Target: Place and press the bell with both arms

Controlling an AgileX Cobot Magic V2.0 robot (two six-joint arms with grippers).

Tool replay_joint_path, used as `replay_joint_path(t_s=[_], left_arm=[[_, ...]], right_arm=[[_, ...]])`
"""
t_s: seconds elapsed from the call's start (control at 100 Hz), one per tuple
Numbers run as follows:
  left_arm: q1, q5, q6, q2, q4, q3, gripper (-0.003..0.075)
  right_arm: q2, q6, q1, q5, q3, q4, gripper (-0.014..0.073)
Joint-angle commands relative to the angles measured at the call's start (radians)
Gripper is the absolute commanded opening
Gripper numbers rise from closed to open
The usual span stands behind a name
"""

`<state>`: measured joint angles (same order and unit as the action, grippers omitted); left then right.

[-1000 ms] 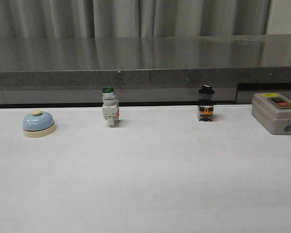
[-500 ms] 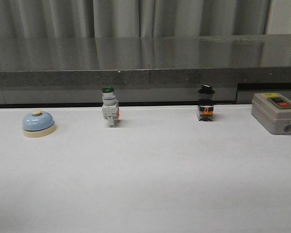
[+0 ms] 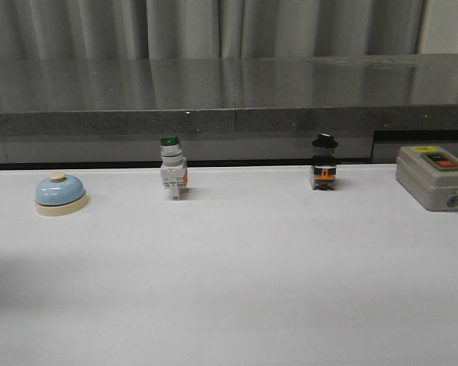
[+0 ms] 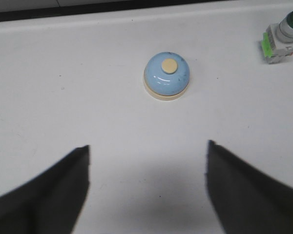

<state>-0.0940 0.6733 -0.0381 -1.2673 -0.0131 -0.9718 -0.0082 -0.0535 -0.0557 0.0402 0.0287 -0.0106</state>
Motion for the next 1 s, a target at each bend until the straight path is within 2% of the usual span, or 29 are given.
replay_joint_path(t_s=[0.0, 0.1, 0.18, 0.42, 0.71, 0.99], left_arm=[[-0.006, -0.044, 0.002, 0.001, -0.013, -0.036, 0.0719], [-0.018, -0.054, 0.002, -0.029, -0.013, -0.045, 0.0649], [-0.036, -0.057, 0.002, -0.067, -0.013, -0.070, 0.0631], [-0.080, -0.055, 0.002, -0.235, -0.013, -0.215, 0.0631], [-0.086, -0.049, 0.002, -0.453, -0.004, -0.403, 0.0631], [-0.087, -0.037, 0.002, -0.633, 0.000, -0.500, 0.0631]], right_arm=[[-0.016, 0.013, 0.005, -0.084, -0.016, 0.011, -0.0060], [-0.016, 0.013, 0.005, -0.084, -0.016, 0.011, -0.0060], [-0.016, 0.013, 0.005, -0.084, -0.016, 0.011, -0.0060], [-0.016, 0.013, 0.005, -0.084, -0.016, 0.011, -0.0060], [-0.016, 0.013, 0.005, -0.084, -0.016, 0.011, -0.0060], [-0.016, 0.013, 0.005, -0.084, -0.016, 0.011, -0.0060]])
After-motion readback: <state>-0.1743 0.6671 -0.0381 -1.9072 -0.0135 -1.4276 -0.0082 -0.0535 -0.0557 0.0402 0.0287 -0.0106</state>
